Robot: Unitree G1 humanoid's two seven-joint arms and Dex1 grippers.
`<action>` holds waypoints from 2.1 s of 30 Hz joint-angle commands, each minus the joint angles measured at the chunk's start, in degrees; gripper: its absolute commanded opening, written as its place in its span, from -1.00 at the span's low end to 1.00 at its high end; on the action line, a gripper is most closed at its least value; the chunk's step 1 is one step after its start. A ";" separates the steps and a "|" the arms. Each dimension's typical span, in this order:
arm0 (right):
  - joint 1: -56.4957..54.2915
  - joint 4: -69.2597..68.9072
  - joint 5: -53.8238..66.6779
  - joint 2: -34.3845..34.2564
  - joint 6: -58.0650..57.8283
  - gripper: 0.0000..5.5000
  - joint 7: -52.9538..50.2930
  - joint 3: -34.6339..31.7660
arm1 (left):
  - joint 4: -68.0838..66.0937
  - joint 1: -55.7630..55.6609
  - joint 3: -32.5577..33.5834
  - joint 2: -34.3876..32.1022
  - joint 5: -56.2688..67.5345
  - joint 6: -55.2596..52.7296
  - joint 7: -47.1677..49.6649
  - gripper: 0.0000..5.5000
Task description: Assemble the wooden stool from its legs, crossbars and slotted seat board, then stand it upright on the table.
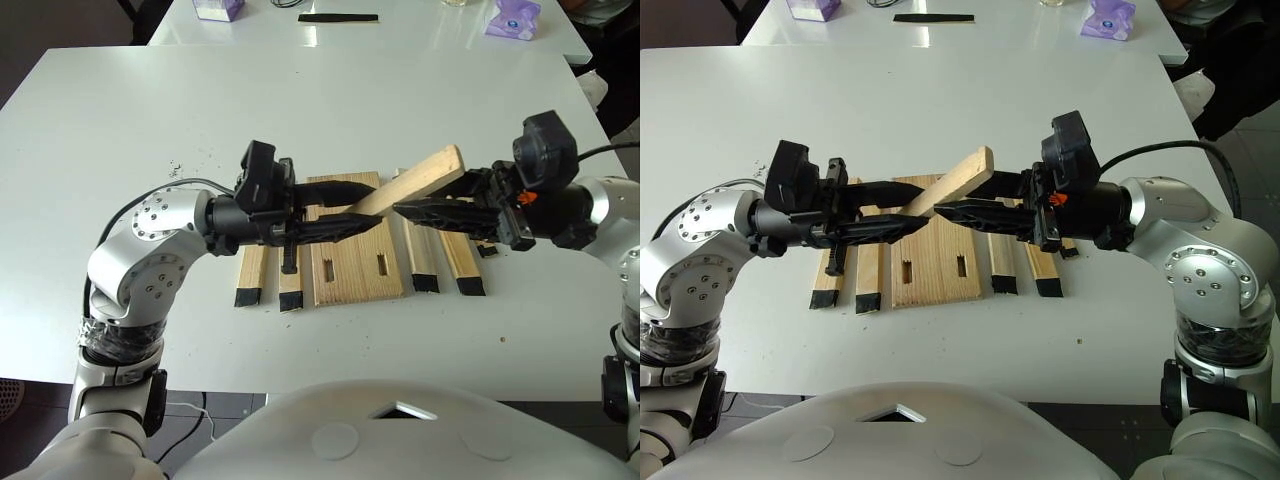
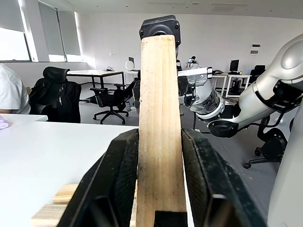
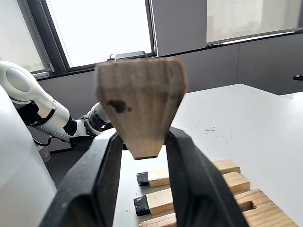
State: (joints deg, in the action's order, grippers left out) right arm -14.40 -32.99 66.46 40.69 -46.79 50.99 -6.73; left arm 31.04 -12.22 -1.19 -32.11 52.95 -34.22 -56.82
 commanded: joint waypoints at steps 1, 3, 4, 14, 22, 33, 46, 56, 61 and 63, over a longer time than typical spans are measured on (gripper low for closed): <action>-0.25 -0.03 -1.20 -0.18 1.41 -0.53 -0.20 -0.21 | -2.73 -1.88 0.09 0.03 0.96 -4.40 4.86 -0.42; -0.84 1.17 -2.26 -0.47 1.92 -0.53 -1.51 -0.74 | -3.80 -1.79 -0.88 -0.39 -1.33 -4.05 4.75 -0.29; -0.97 2.05 -3.49 -0.15 2.49 -0.53 -1.82 -1.09 | -4.52 -1.53 -1.45 -0.60 -3.09 -3.42 4.95 -0.23; 8.24 16.46 -28.68 13.73 19.60 -0.53 12.15 -2.64 | -14.80 -0.78 -0.64 2.45 -12.45 0.83 10.05 -0.05; 9.44 32.49 -44.14 17.53 35.65 -0.53 19.86 0.28 | -16.19 1.02 -1.26 3.55 -16.10 3.41 9.92 -0.05; 3.72 34.63 -52.85 19.00 45.40 -0.53 25.28 5.51 | -16.68 0.76 -2.34 4.30 -18.37 4.41 9.29 -0.05; -1.11 40.44 -59.17 19.06 53.62 -0.53 28.15 9.92 | -15.21 2.29 -2.54 5.47 -19.06 4.16 9.96 -0.05; -5.49 41.43 -59.82 18.70 53.56 -0.53 32.57 13.51 | -14.45 3.18 -2.73 6.43 -19.49 4.05 11.10 -0.05; -13.53 45.72 -61.61 17.33 51.16 -0.53 39.11 18.54 | -13.75 4.12 -3.48 7.39 -20.07 4.46 12.09 -0.05; -17.30 48.79 -63.02 16.76 51.47 -0.53 40.95 21.72 | -13.33 4.55 -3.87 7.94 -20.27 4.55 12.45 -0.05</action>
State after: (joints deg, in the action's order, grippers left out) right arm -27.86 13.19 5.37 58.13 4.64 90.14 12.05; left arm 16.69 -8.11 -4.58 -24.42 33.37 -30.14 -44.98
